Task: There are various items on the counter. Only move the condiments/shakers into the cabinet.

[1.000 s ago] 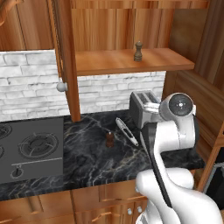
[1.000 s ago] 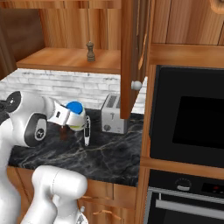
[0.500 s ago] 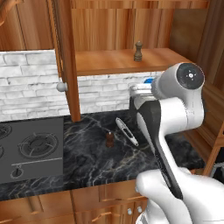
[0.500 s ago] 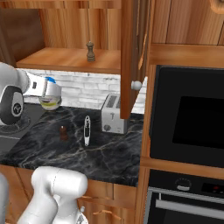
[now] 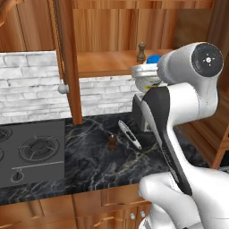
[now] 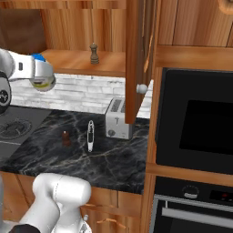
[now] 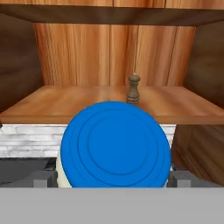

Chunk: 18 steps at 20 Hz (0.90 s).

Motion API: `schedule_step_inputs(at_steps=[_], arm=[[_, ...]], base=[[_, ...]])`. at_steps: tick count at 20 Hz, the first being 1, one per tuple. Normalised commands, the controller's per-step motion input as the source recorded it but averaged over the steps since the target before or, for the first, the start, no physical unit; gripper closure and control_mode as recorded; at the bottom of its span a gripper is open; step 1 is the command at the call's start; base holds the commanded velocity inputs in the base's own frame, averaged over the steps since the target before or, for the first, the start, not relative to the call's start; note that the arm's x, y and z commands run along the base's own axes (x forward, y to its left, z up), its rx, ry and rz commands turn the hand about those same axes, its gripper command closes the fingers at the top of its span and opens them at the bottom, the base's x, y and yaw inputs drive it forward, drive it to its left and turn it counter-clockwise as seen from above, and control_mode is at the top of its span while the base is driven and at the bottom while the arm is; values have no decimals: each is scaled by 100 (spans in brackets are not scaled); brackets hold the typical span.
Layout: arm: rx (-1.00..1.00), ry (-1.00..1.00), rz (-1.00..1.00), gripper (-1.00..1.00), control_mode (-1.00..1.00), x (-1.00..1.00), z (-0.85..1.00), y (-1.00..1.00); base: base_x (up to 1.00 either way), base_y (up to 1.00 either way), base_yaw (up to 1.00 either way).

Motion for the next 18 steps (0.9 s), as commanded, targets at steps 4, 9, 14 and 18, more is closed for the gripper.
schedule_step_inputs(at_steps=[4,9,14,18], arm=[[0,-18,0,100,-100,29,39,32],[0,-4,0,100,-100,63,36,36],[-1,0,-2,100,-100,82,3,7],[-3,0,0,100,-100,76,-2,0]], base=[[0,0,0],[0,0,0],[0,0,0],[0,0,0]])
